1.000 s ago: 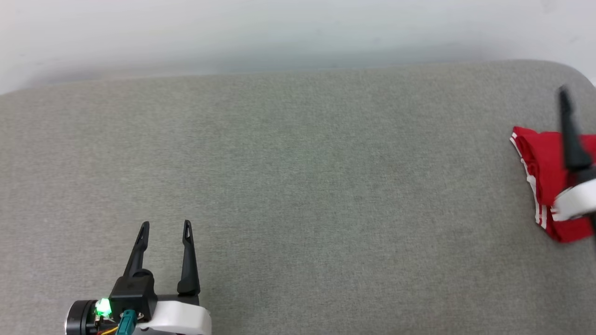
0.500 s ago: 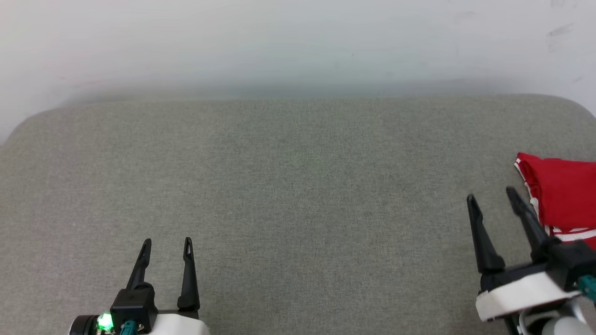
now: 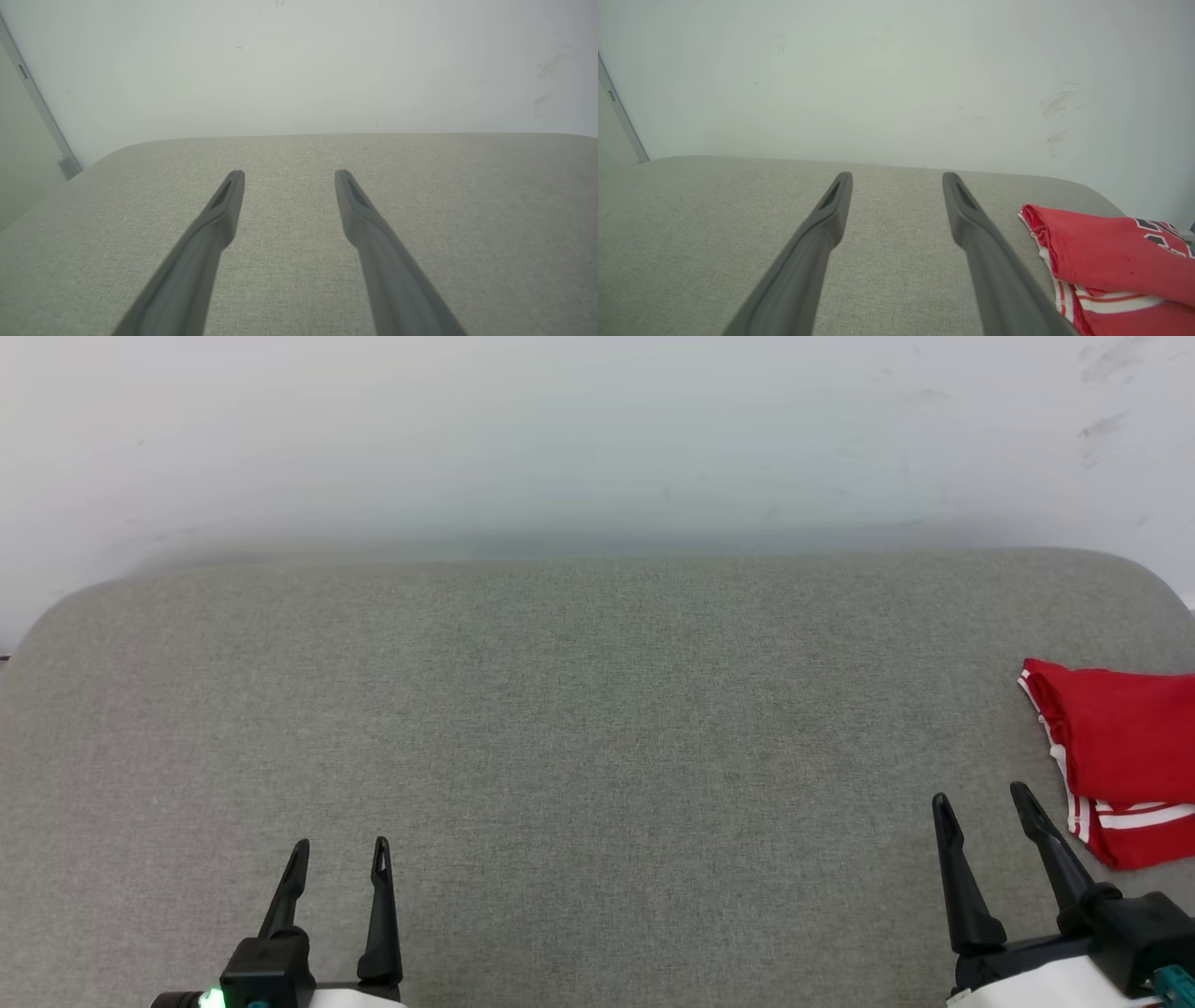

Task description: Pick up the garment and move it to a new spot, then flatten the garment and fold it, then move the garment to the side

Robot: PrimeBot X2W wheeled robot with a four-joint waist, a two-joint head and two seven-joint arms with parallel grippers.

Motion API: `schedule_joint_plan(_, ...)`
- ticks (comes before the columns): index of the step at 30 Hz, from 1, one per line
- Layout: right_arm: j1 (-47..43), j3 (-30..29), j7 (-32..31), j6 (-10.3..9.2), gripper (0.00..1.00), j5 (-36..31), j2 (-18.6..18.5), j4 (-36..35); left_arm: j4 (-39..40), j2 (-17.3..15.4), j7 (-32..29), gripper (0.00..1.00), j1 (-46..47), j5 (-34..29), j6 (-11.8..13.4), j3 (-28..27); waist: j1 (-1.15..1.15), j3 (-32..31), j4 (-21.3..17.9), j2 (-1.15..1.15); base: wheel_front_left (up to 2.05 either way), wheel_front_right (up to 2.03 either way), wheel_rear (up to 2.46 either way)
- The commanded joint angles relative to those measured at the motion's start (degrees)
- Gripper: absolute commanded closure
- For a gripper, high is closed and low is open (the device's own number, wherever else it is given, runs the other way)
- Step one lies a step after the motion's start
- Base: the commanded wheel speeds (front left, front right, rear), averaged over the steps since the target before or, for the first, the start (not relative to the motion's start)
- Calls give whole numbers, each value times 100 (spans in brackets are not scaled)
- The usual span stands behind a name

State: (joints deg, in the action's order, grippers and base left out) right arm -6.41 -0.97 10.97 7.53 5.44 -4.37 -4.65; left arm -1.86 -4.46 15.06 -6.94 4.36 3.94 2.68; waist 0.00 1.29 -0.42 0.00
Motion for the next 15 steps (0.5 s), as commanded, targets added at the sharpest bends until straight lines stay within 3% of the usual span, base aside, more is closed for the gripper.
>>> schedule_joint_plan(1, -92, -3, -14, -9, 0, -30, 40, -43, 3, 24, 15, 0, -86, 29, -24, -25, 0, -16, -1, 0, 0, 0, 0)
schedule_joint_plan(6, -209, -25, -28, -9, 0, -75, 87, -101, 4, 41, 15, 0, -92, 48, -77, -39, 0, -62, 8, 0, 0, 0, 0)
schedule_joint_plan(7, -133, -18, -36, 0, 100, -55, 70, -70, -2, 24, -1, 100, -55, 45, -66, -25, 0, -63, 7, 0, 0, 0, 0)
schedule_joint_plan(11, -180, 5, -41, 0, 100, 10, 76, 104, -191, 35, -39, 100, -104, 109, -76, -16, 0, -68, 9, 0, 0, 0, 0)
schedule_joint_plan(15, -121, 12, -103, 0, 100, 539, 54, 172, -247, 41, -157, 100, -22, 610, -137, -63, 0, -69, 10, 0, 0, 0, 0)
